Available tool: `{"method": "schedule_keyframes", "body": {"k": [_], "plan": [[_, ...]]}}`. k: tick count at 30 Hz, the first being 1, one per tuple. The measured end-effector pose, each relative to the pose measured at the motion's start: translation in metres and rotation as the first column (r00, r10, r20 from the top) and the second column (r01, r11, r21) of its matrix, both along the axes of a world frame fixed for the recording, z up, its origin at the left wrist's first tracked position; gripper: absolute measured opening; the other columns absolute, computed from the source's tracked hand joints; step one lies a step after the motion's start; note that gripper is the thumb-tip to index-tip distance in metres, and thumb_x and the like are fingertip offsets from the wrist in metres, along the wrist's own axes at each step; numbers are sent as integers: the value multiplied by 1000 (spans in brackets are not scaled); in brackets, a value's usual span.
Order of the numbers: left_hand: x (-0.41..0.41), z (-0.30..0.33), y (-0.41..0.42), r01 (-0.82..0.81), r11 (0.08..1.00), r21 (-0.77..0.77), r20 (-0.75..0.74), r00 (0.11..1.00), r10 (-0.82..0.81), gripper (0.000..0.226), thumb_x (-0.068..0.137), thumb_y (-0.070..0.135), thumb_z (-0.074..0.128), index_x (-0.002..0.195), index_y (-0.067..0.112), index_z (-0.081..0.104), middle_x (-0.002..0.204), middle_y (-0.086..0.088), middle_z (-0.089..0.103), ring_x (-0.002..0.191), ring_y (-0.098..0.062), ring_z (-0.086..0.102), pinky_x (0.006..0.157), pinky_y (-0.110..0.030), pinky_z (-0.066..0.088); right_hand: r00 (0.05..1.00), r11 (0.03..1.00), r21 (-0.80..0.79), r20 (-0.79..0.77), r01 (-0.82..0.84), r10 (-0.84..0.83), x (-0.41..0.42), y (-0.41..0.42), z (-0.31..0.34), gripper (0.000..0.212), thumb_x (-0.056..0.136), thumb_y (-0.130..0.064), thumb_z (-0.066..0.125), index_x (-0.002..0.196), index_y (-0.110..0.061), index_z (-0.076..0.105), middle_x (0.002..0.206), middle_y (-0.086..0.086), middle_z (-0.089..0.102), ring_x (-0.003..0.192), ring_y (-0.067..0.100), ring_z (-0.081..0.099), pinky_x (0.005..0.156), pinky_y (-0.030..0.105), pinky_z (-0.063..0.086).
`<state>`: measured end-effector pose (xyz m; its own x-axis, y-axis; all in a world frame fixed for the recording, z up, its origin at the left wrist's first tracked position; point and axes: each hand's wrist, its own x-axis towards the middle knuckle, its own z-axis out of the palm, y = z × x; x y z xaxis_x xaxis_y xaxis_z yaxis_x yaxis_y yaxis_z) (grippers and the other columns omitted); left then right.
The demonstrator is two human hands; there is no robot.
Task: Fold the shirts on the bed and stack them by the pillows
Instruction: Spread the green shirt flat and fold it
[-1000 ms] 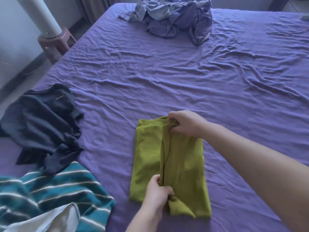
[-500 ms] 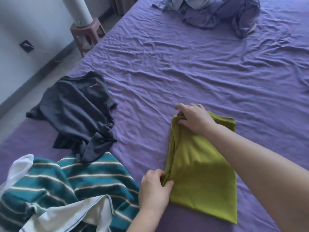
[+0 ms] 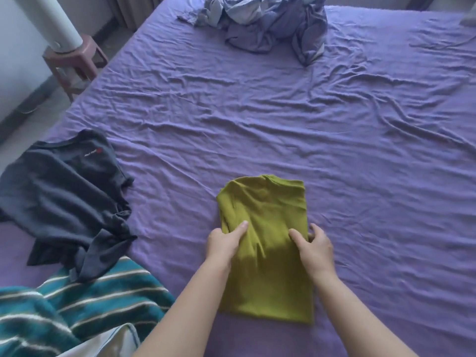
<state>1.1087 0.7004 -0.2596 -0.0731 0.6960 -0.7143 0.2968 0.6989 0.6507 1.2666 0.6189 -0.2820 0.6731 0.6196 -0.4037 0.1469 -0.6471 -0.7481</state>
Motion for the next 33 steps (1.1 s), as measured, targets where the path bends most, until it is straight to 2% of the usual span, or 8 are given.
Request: {"method": "schedule_keyframes", "body": {"k": [3, 7, 14, 18, 22, 25, 29, 33], "plan": [[3, 16, -12, 93, 993, 72, 100, 990, -100, 26, 82, 27, 70, 100, 9, 67, 93, -3, 71, 87, -20, 67, 87, -38, 54, 985, 995, 100, -170, 25, -7, 4, -3, 12, 6, 83, -20, 67, 89, -19, 69, 85, -1, 70, 88, 24, 66, 76, 35, 50], [8, 38, -36, 125, 963, 239, 115, 981, -156, 5, 90, 24, 62, 92, 21, 66, 97, 1, 71, 97, -19, 65, 93, -41, 50, 993, 985, 165, -118, 51, -31, 15, -26, 35, 11, 84, -17, 67, 95, -17, 69, 89, 0, 70, 90, 22, 64, 80, 37, 50], [59, 74, -108, 142, 970, 195, 349, 915, -204, 11, 91, 18, 59, 96, 14, 69, 98, -5, 74, 100, -26, 66, 93, -45, 51, 983, 972, 234, 176, 2, -45, 70, -123, 86, 17, 89, -20, 62, 105, -23, 67, 92, -8, 70, 86, 5, 62, 72, 17, 41], [104, 81, -158, 237, 949, 209, 400, 865, -304, 16, 93, 16, 55, 103, 14, 67, 98, -2, 74, 100, -25, 66, 94, -44, 50, 979, 966, 259, 199, -5, -49, 116, -194, 107, 19, 91, -22, 57, 104, -34, 64, 89, -19, 68, 82, -15, 58, 71, 6, 41], [156, 81, -216, 305, 923, 234, 417, 826, -378, 18, 92, 17, 56, 106, 18, 67, 98, 3, 74, 97, -17, 68, 89, -38, 51, 977, 963, 261, 176, 70, -119, 161, -266, 111, 19, 92, -25, 56, 104, -39, 62, 97, -22, 67, 90, -14, 58, 76, 4, 40], [198, 77, -267, 339, 911, 233, 424, 808, -409, 16, 91, 19, 57, 101, 21, 68, 100, 1, 73, 100, -20, 66, 94, -43, 49, 973, 957, 254, 146, 139, -180, 198, -323, 106, 17, 92, -27, 55, 105, -35, 63, 98, -18, 68, 91, -10, 59, 79, 7, 42], [255, 81, -340, 347, 915, 207, 464, 788, -404, 15, 92, 19, 55, 99, 21, 69, 98, 2, 74, 98, -20, 66, 92, -43, 50, 959, 946, 259, 150, 196, -240, 249, -395, 116, 22, 92, -25, 56, 94, -47, 59, 86, -34, 62, 86, -24, 54, 73, -3, 36], [312, 93, -399, 345, 918, 198, 533, 748, -396, 22, 90, 25, 54, 109, 21, 65, 101, 4, 73, 96, -16, 68, 86, -36, 54, 950, 945, 265, 189, 193, -248, 306, -453, 137, 17, 89, -34, 55, 96, -49, 59, 91, -35, 63, 90, -22, 54, 75, -3, 35]]}}
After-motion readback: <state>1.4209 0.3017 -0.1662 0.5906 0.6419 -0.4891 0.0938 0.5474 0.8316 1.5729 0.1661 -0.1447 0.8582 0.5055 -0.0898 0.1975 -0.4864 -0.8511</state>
